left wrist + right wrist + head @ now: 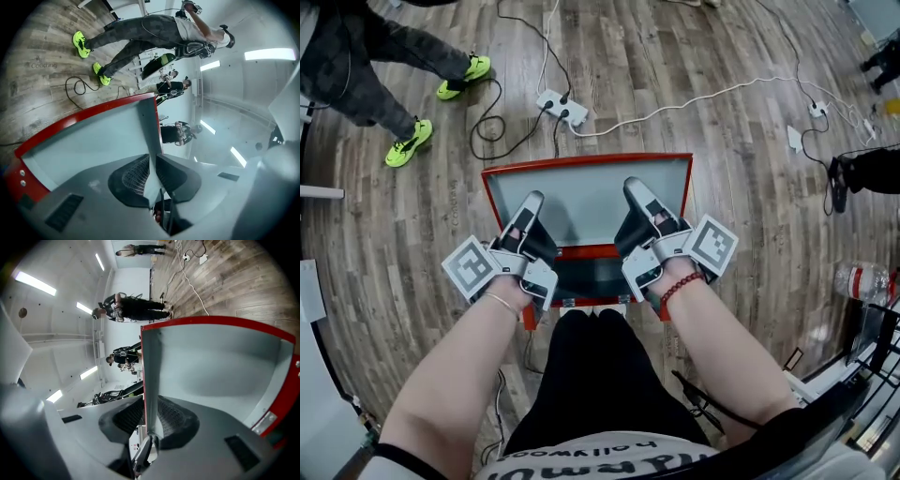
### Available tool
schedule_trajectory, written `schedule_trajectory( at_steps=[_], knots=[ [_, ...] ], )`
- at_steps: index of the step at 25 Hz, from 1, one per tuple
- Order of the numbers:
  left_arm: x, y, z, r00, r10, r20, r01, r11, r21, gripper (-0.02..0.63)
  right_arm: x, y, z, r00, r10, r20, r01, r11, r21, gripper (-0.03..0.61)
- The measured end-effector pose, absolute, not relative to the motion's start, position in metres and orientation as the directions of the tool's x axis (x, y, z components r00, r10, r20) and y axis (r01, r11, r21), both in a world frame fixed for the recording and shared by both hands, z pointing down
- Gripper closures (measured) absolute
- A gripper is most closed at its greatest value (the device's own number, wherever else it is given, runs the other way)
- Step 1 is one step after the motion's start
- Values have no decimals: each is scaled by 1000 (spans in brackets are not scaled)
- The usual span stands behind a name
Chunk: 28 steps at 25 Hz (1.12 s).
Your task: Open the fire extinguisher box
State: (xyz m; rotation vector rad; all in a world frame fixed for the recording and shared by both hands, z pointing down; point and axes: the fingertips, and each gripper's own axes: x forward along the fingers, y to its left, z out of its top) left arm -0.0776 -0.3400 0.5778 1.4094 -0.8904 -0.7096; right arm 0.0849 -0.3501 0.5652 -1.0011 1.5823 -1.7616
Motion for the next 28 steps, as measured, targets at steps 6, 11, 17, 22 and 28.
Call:
schedule_trajectory(
  at_steps=[6, 11, 17, 22, 28],
  knots=[
    [-80, -343, 529, 528, -848, 29, -82, -18, 996, 572, 101, -344, 530, -525, -832, 177, -116, -136, -984, 495],
    [-66, -344, 463, 608, -794, -15, -164, -145, 976, 572, 103, -334, 467, -584, -787, 198, -291, -24, -956, 495],
    [-65, -361, 387, 626, -780, 11, -379, -292, 878, 574, 77, -348, 366, -680, -718, 147, -463, 264, -846, 499],
    [-45, -358, 299, 658, -753, 28, -568, -471, 675, 574, 62, -335, 295, -702, -681, 209, -652, 495, -574, 499],
    [-21, -353, 207, 684, -729, -34, -649, -629, 427, 575, 54, -331, 220, -657, -722, 216, -754, 624, -205, 499]
  ],
)
